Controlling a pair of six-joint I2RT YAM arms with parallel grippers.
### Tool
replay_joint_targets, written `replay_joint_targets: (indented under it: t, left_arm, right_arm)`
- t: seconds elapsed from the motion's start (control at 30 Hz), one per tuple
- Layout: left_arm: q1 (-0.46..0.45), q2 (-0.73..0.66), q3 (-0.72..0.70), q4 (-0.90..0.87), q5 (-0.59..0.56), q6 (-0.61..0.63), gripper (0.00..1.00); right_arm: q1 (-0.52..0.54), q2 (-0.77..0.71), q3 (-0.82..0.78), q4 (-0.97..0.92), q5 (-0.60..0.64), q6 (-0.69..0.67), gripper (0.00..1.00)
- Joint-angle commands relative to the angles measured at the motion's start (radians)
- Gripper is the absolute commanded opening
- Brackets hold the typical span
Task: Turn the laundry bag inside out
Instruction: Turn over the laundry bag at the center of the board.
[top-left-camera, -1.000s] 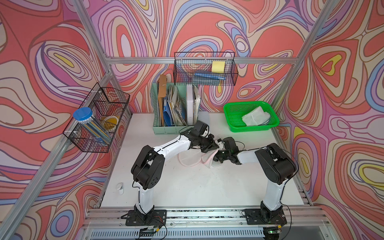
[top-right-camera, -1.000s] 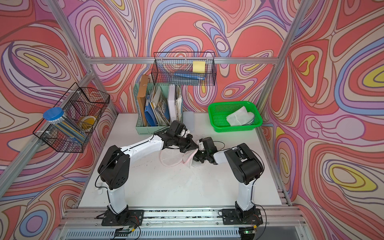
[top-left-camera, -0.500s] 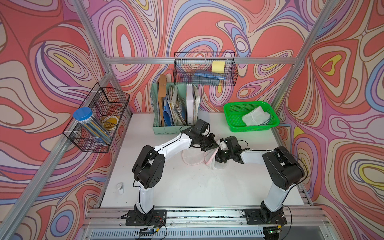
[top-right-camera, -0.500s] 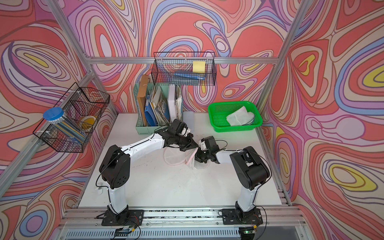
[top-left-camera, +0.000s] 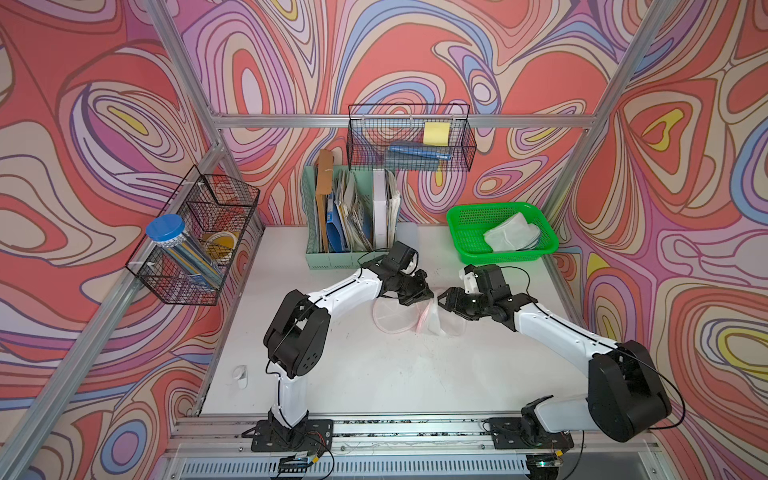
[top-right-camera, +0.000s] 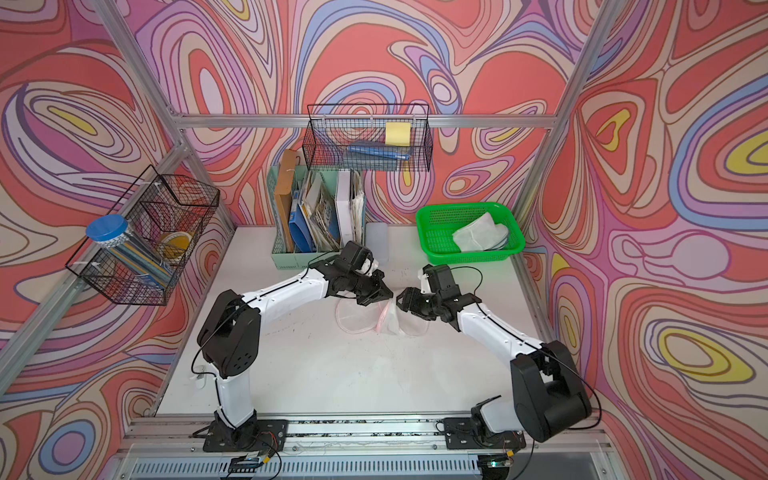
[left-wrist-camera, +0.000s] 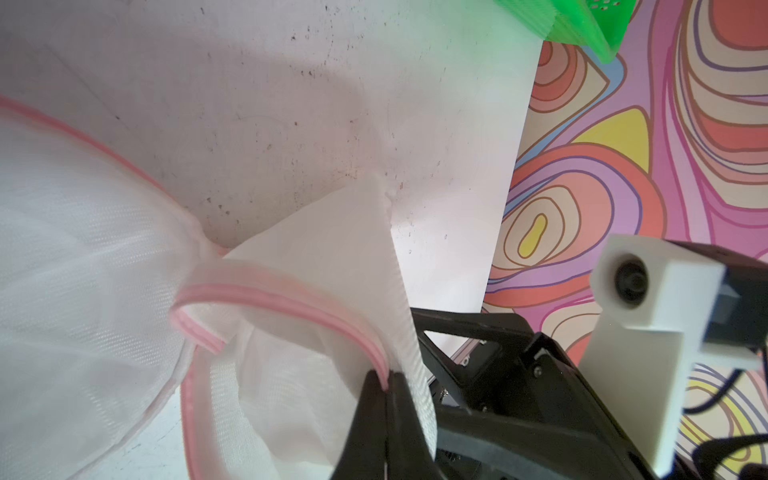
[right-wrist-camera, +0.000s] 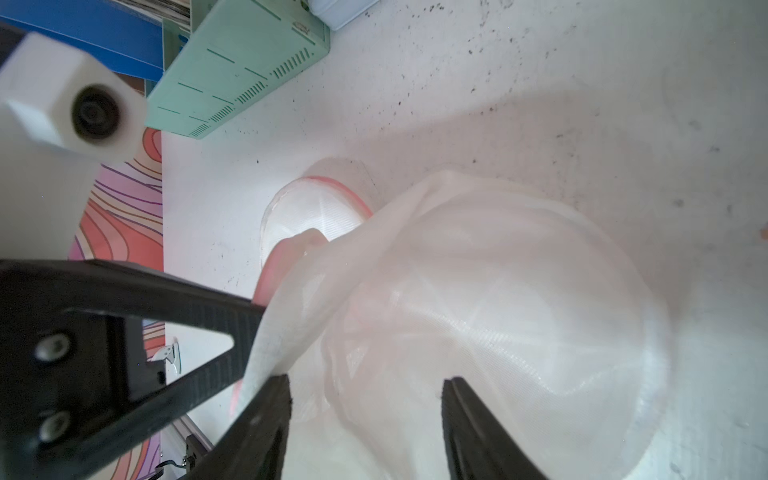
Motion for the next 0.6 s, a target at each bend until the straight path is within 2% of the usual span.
replay_joint_targets:
  t: [0.0,0.07,0.1,0.23,0.4,0.57]
  left_arm:
    - [0.0,-0.01,-0.017,0.034,0.021,0.0,0.0]
    - [0.0,-0.01,-0.017,0.044,0.036,0.011,0.0]
    - [0.001,-0.01,-0.017,0.046,0.041,0.017,0.0]
    - [0.0,0.004,-0.008,0.07,0.078,0.033,0.0]
    - [-0.006,0.032,-0.006,0.123,0.095,0.002,0.0]
    - [-0.026,0.056,0.011,0.121,0.089,-0.007,0.0]
  right_arm:
    - [0.002,0.003,-0.029,-0.004,-0.002,-0.008,0.51]
    - [0.002,0.032,-0.059,0.085,-0.056,0.037,0.41]
    - [0.002,0.051,-0.068,0.128,-0.074,0.057,0.33]
    - [0.001,0.145,-0.095,0.287,-0.166,0.127,0.24]
    - [0.007,0.289,-0.113,0.426,-0.207,0.186,0.22]
    - [0.007,0.371,-0.068,0.347,-0.206,0.13,0.2]
